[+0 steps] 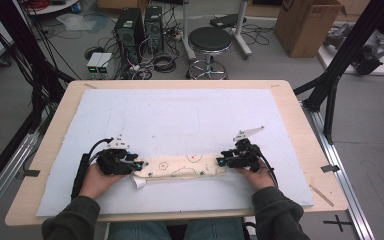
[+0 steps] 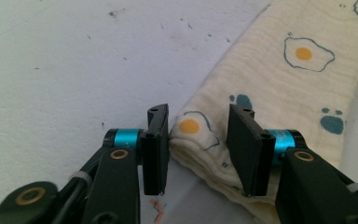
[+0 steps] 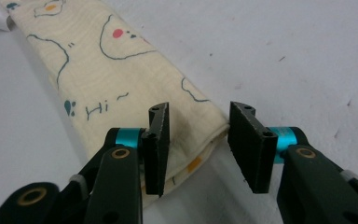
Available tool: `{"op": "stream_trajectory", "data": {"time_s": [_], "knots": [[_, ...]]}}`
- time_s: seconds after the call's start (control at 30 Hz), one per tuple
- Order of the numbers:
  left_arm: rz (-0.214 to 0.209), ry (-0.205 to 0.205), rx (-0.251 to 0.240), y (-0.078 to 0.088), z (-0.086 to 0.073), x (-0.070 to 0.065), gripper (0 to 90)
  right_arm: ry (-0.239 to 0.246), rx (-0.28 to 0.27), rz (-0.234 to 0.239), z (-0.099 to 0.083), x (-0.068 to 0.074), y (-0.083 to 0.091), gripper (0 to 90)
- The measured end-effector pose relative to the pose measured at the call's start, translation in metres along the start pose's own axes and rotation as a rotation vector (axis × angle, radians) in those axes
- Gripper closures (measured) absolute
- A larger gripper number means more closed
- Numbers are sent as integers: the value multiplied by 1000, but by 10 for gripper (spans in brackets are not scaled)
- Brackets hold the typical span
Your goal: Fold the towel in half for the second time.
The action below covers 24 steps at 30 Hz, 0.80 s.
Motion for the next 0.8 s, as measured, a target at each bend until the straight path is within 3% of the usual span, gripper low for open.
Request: {"op": "stream_trajectory", "data": {"time_s": [0.43,0.8], "knots": [[-22,-22,-2,0,0,-4,736,-1,14,19,-2,3,-1,734],[11,-52,-15,2,2,-8,797,13,7,11,0,6,1,787]]}}
Point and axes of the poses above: each handheld gripper's, and its own axes: y roughly backward along the jaws, z roughly out of its top, x roughly to its left, the point moved 1 cm from there along -y, roughly forward along the jaws, and after that the axes turned 10 degrees about -x, right-handed, at the moved point
